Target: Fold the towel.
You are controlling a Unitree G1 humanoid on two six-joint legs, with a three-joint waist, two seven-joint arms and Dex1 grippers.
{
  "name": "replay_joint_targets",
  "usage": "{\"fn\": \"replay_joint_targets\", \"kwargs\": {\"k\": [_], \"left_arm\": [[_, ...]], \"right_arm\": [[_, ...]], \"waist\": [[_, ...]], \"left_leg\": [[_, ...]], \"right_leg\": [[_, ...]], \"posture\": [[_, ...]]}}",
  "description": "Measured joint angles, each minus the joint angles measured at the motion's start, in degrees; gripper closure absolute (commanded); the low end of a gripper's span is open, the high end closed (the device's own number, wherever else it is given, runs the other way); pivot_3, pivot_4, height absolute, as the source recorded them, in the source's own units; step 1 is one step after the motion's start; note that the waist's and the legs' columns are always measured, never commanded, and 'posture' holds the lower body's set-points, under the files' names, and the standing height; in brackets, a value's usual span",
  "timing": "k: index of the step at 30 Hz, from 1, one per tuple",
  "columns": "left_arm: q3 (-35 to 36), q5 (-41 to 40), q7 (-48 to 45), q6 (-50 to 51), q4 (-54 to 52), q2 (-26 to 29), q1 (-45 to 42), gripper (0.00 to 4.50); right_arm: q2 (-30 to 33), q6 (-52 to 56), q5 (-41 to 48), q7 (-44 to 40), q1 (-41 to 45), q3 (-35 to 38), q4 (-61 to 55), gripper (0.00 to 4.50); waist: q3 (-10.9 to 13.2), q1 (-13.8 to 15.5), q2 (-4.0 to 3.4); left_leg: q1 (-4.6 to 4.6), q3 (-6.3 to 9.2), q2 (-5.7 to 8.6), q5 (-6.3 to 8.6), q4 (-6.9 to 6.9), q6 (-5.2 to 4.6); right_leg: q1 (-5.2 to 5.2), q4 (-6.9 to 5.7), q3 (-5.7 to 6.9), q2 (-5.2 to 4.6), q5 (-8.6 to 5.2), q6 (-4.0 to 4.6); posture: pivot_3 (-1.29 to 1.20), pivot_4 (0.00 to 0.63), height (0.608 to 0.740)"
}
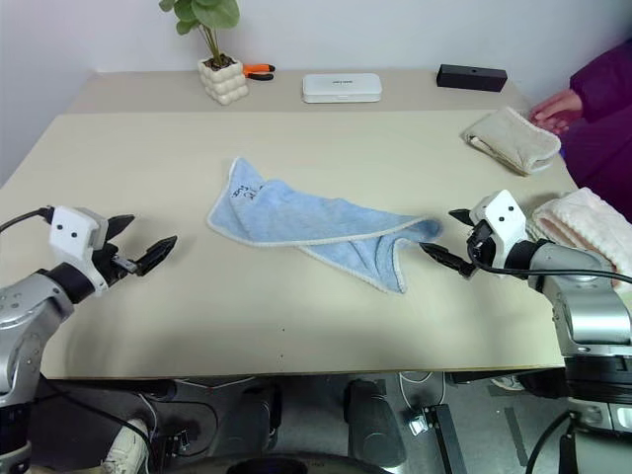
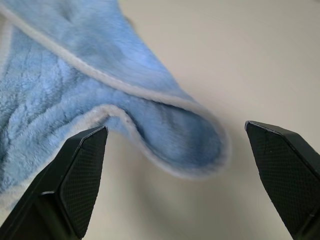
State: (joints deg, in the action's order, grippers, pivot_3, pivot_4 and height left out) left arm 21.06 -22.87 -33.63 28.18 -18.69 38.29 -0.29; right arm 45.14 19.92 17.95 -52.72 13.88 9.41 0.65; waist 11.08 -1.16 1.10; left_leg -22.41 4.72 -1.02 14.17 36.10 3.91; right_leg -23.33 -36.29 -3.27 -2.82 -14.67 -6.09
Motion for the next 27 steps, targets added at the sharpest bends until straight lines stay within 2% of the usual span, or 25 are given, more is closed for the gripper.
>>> {"fn": "replay_joint_targets", "kwargs": {"k": [11, 13, 19, 21, 25, 27], "left_arm": [[-1.5, -1.4, 1.3, 1.7, -4.2, -1.4, -0.8, 0.04], [-4.4, -1.3, 0.3, 1.7, -6.1, -1.2, -0.9, 0.04], [-20.8, 2.8, -5.0, 1.3, -11.4, 2.2, -3.7, 0.04], [-25.1, 7.6, -5.1, -0.3, -10.3, 3.8, -5.8, 0.04], [-28.1, 12.7, -5.0, -3.3, -6.4, 3.9, -8.1, 0.04], [-30.0, 15.9, -5.1, -6.2, -0.8, 3.9, -10.7, 0.04]], "right_arm": [[-3.3, 1.4, 0.3, 1.8, 2.2, -3.6, -2.8, 0.00], [-3.7, 1.8, 0.3, 2.3, 2.2, -3.9, -2.8, 0.00], [-4.5, 6.7, 2.1, 2.7, 2.0, -4.7, -6.3, 0.00], [-4.9, 7.5, 2.5, 3.1, 1.6, -4.8, -8.0, 0.00], [-6.2, 8.0, 2.4, 4.6, 1.0, -5.9, -9.7, 0.00], [-7.7, 7.7, 2.0, 5.5, 0.7, -6.5, -9.9, 0.00]], "waist": [[0.0, 0.3, 0.00], [0.0, 0.3, -0.01], [0.0, 0.2, -0.01], [0.0, 0.0, -0.01], [0.0, 0.0, -0.01], [0.0, 0.2, -0.01]], "left_leg": [[-0.02, 0.00, 0.01, 0.00, 0.03, 0.00], [-0.02, 0.00, 0.01, 0.00, 0.02, 0.00], [0.01, 0.00, 0.00, 0.00, 0.01, 0.00], [0.02, 0.00, 0.00, 0.00, 0.00, 0.00], [0.00, 0.00, 0.00, 0.00, 0.00, 0.00], [0.01, 0.00, 0.00, 0.00, 0.02, -0.01]], "right_leg": [[0.01, 0.01, 0.00, -0.02, 0.01, -0.01], [0.01, 0.01, 0.00, -0.02, 0.01, -0.01], [0.00, -0.02, 0.00, 0.01, 0.00, 0.00], [0.00, -0.02, -0.01, 0.02, 0.00, 0.00], [0.00, -0.01, -0.01, 0.02, 0.00, -0.01], [0.00, -0.02, 0.00, 0.03, 0.00, 0.00]], "posture": [[0.00, 0.150, 0.737], [0.00, 0.150, 0.737], [0.00, 0.150, 0.737], [0.00, 0.150, 0.737], [0.00, 0.150, 0.737], [0.00, 0.150, 0.737]]}}
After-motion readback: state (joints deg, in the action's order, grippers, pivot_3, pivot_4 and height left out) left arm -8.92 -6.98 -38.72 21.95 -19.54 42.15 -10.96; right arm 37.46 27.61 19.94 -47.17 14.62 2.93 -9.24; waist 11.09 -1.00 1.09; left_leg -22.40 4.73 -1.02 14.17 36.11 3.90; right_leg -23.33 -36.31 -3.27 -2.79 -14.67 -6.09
